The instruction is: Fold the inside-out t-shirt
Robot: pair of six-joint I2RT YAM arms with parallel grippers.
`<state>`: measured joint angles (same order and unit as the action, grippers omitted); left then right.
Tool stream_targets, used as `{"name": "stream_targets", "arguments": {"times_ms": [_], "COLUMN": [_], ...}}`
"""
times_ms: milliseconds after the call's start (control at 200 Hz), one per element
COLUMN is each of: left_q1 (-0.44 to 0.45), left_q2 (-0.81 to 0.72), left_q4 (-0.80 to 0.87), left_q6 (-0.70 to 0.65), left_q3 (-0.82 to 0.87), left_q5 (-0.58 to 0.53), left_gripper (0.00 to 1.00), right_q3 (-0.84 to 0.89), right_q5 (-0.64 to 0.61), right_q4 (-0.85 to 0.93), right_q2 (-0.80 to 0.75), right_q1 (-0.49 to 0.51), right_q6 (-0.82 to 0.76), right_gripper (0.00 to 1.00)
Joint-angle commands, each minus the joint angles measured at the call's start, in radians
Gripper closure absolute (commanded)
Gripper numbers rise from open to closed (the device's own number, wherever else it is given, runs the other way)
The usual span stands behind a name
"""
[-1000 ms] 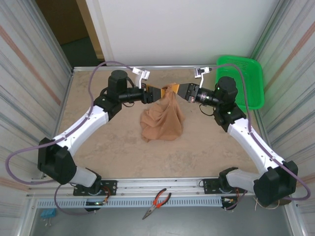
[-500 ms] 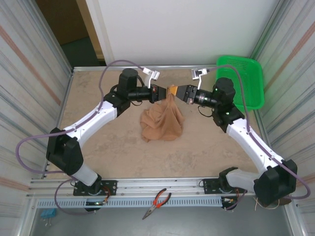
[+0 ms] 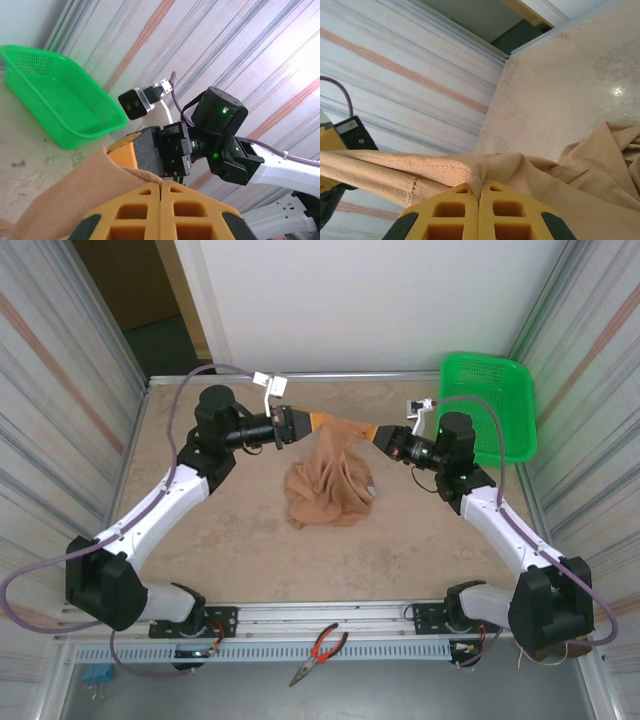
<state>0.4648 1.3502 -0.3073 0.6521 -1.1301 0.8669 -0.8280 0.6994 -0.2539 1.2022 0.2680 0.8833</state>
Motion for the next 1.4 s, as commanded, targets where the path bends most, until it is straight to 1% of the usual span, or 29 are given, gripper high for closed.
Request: {"name": "stream_targets", "arguments": {"times_ms": [0, 5, 20, 25, 65, 115, 165, 296, 386, 546, 636, 656, 676, 686, 691, 706, 726, 731, 782, 827, 847, 897, 917, 937, 987, 1052, 1172, 1298, 1393], "left_q1": [-0.021, -0.021, -0.023, -0.023, -0.025, -0.028, -0.031, -0.031, -0.031, -0.031, -0.031, -0.031, -0.031, -0.031, -0.031, -0.031, -0.031, -0.031, -0.032, -0.035, -0.038, -0.047, -0.051, -0.054, -0.058, -0.057, -0.020, 0.067, 0.148], "left_q2": [-0.015, -0.014, -0.014, -0.014, -0.014, -0.012, -0.005, 0.010, 0.012, 0.013, 0.012, 0.011, 0.009, 0.010, 0.009, 0.007, 0.006, 0.006, 0.006, 0.004, 0.004, -0.012, -0.023, -0.035, -0.068, -0.107, -0.167, -0.183, -0.157], "left_q4": [-0.113, -0.112, -0.110, -0.108, -0.092, -0.076, -0.076, -0.088, -0.095, -0.096, -0.117, -0.121, -0.123, -0.124, -0.124, -0.122, -0.119, -0.118, -0.103, -0.067, -0.042, 0.014, 0.041, 0.066, 0.121, 0.213, 0.283, 0.286, 0.283], "left_q6": [0.056, 0.054, 0.049, 0.048, 0.029, 0.012, 0.010, 0.020, 0.029, 0.050, 0.078, 0.085, 0.090, 0.091, 0.092, 0.095, 0.096, 0.096, 0.098, 0.087, 0.081, 0.048, 0.033, 0.014, -0.036, -0.112, -0.218, -0.294, -0.345], "left_q3": [0.014, 0.014, 0.015, 0.015, 0.016, 0.017, 0.019, 0.010, 0.001, -0.031, -0.046, -0.047, -0.050, -0.053, -0.054, -0.058, -0.063, -0.064, -0.081, -0.099, -0.106, -0.108, -0.102, -0.094, -0.066, -0.029, 0.099, 0.201, 0.203], "left_q5": [0.047, 0.047, 0.051, 0.051, 0.055, 0.055, 0.061, 0.078, 0.078, 0.068, 0.067, 0.066, 0.065, 0.062, 0.061, 0.057, 0.053, 0.051, 0.040, 0.022, 0.013, -0.018, -0.039, -0.063, -0.122, -0.191, -0.335, -0.488, -0.597], "left_gripper": [1.00, 1.00, 1.00, 1.00, 1.00, 1.00, 1.00, 1.00, 1.00, 1.00, 1.00, 1.00, 1.00, 1.00, 1.00, 1.00, 1.00, 1.00, 1.00, 1.00, 0.91, 0.62, 0.53, 0.46, 0.37, 0.32, 0.27, 0.25, 0.25], "right_q3": [-0.016, -0.017, -0.022, -0.022, -0.033, -0.055, -0.077, -0.113, -0.140, -0.218, -0.264, -0.277, -0.288, -0.293, -0.295, -0.305, -0.320, -0.323, -0.358, -0.382, -0.391, -0.412, -0.424, -0.439, -0.478, -0.533, -0.643, -0.721, -0.761], "right_q5": [-0.038, -0.040, -0.048, -0.048, -0.070, -0.099, -0.125, -0.126, -0.126, -0.169, -0.208, -0.212, -0.209, -0.208, -0.207, -0.203, -0.201, -0.201, -0.193, -0.201, -0.211, -0.245, -0.260, -0.274, -0.290, -0.315, -0.354, -0.363, -0.375], "right_q4": [0.035, 0.039, 0.057, 0.057, 0.097, 0.164, 0.225, 0.284, 0.283, 0.268, 0.257, 0.255, 0.253, 0.252, 0.251, 0.251, 0.251, 0.251, 0.254, 0.257, 0.256, 0.258, 0.266, 0.278, 0.304, 0.330, 0.388, 0.402, 0.411], "right_q2": [-0.007, -0.010, -0.021, -0.021, -0.051, -0.086, -0.112, -0.121, -0.088, 0.026, 0.106, 0.123, 0.141, 0.148, 0.152, 0.164, 0.176, 0.180, 0.199, 0.195, 0.189, 0.153, 0.138, 0.125, 0.090, 0.050, 0.013, 0.007, 0.007], "right_q1": [-0.006, -0.007, -0.004, -0.004, -0.001, 0.004, 0.009, 0.030, 0.080, 0.209, 0.249, 0.252, 0.252, 0.252, 0.252, 0.251, 0.248, 0.247, 0.235, 0.221, 0.216, 0.204, 0.199, 0.193, 0.175, 0.162, 0.164, 0.166, 0.176], "right_q6": [-0.014, -0.016, -0.026, -0.026, -0.052, -0.093, -0.131, -0.183, -0.213, -0.265, -0.280, -0.281, -0.280, -0.281, -0.282, -0.281, -0.279, -0.278, -0.269, -0.261, -0.258, -0.259, -0.259, -0.258, -0.250, -0.247, -0.254, -0.254, -0.262], "right_gripper": [0.72, 0.71, 0.63, 0.63, 0.52, 0.43, 0.37, 0.31, 0.27, 0.23, 0.22, 0.23, 0.28, 0.31, 0.34, 0.40, 0.55, 0.57, 1.00, 1.00, 1.00, 1.00, 1.00, 1.00, 1.00, 1.00, 1.00, 1.00, 1.00]}}
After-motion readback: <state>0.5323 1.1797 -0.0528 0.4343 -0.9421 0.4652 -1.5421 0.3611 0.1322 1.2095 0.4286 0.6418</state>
